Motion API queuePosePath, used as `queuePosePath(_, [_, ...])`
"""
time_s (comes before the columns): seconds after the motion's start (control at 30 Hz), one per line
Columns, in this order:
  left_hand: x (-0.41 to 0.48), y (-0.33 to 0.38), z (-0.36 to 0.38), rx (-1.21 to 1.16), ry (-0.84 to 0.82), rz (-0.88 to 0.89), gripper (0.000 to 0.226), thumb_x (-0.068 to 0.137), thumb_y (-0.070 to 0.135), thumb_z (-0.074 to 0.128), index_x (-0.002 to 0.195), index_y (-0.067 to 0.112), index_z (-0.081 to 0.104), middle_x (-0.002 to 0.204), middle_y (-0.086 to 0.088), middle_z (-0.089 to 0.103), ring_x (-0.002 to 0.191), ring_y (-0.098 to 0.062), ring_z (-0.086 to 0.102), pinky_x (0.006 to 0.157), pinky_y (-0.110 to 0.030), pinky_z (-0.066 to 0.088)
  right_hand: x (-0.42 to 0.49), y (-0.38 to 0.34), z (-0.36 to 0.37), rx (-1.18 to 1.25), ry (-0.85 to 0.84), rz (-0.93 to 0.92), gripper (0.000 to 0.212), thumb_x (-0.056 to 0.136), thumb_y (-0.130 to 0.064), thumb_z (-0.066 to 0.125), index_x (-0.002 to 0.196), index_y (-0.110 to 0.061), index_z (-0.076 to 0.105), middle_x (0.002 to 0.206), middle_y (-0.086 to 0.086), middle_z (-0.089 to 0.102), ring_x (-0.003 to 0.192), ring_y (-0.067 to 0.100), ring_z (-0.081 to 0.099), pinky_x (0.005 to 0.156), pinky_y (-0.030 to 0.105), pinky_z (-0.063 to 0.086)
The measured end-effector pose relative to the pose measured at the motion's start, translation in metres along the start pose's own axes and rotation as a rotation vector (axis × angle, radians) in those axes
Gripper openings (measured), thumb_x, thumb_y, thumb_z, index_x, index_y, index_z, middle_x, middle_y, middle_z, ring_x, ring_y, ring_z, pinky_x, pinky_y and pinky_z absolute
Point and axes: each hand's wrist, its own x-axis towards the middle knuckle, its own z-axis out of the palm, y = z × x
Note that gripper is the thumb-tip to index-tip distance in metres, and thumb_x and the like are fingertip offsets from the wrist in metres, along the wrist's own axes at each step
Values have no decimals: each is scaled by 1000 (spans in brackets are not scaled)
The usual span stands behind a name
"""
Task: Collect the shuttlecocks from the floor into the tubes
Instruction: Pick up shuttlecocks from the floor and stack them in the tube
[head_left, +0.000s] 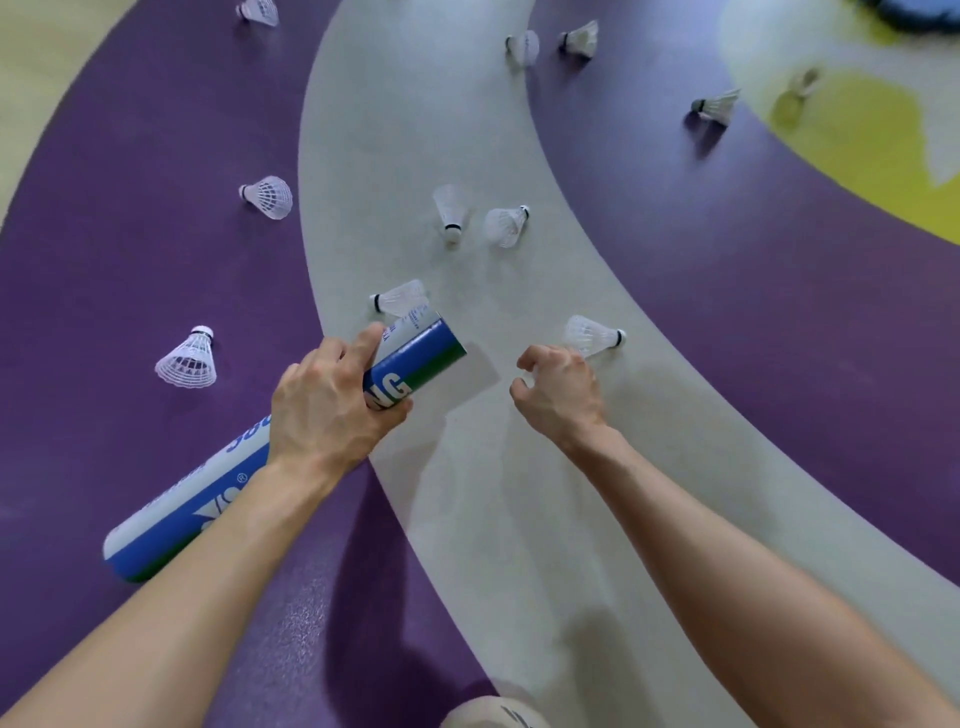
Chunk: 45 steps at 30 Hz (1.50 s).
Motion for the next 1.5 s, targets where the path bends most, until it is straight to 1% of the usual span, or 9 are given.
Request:
queuePosePath(0.27, [-32,-45,-29,-2,49,-129,92,76,55,91,155,26,56,100,-7,62,86,-36,65,79,-48,53,0,-64,4,-55,-15,-171,36,88,-30,65,122,-22,75,116,5,75,113,28,66,95,34,50])
queuePosePath(0.43, [-80,-121,-85,27,72,-347,94,74,64,88,155,33,49,104,-4,62,89,-33,68,83,-49,59,-9,-177,29,-103,-67,-379,39,86,-25,67,124,-20,74,118,7,73,117,30,64,97,37,50])
queuePosePath(0.57, [-121,-191,-140,51,83,-500,94,74,66,87,153,36,47,109,-4,64,95,-36,70,82,-47,60,-33,-280,40,-177,-142,-618,34,79,-20,64,111,-17,75,110,7,75,109,35,66,87,40,55])
queuePosePath(0.67, [-151,-243,-183,58,115,-570,94,72,66,89,153,37,50,117,-5,71,101,-37,72,82,-47,61,-59,-352,42,-225,-145,-806,26,82,-23,61,104,-15,74,103,5,74,102,35,66,80,41,57])
queuePosePath(0.8, [-192,-312,-233,85,110,-639,86,71,66,89,144,40,53,112,0,71,99,-34,71,78,-44,60,-93,-429,47,-330,-196,-991,31,80,-19,62,108,-15,74,102,2,73,99,33,66,79,42,59])
queuePosePath(0.97, [-231,-392,-282,74,26,-642,72,69,59,92,129,41,56,98,10,67,90,-27,66,72,-40,57,-117,-504,75,-329,-277,-939,33,81,-26,65,113,-20,75,103,2,74,96,31,69,80,40,60])
queuePosePath(1.07, [-247,-436,-301,34,-32,-636,79,67,57,93,135,47,55,98,11,66,89,-24,65,73,-38,56,-138,-552,101,-325,-353,-839,32,83,-26,68,113,-23,76,105,0,74,95,28,70,79,38,61])
queuePosePath(1.3, [-265,-483,-295,-122,-77,-637,91,65,57,93,145,54,51,100,16,67,91,-21,66,77,-38,58,-161,-601,181,-182,-414,-427,13,80,-21,69,92,-16,73,86,2,71,73,23,70,54,25,51])
queuePosePath(1.5, [-276,-491,-244,-273,-98,-643,86,67,55,96,142,51,52,101,13,66,92,-18,66,82,-41,59,-133,-598,278,-65,-469,-285,41,90,-51,72,96,-11,66,88,6,69,80,27,68,57,29,44])
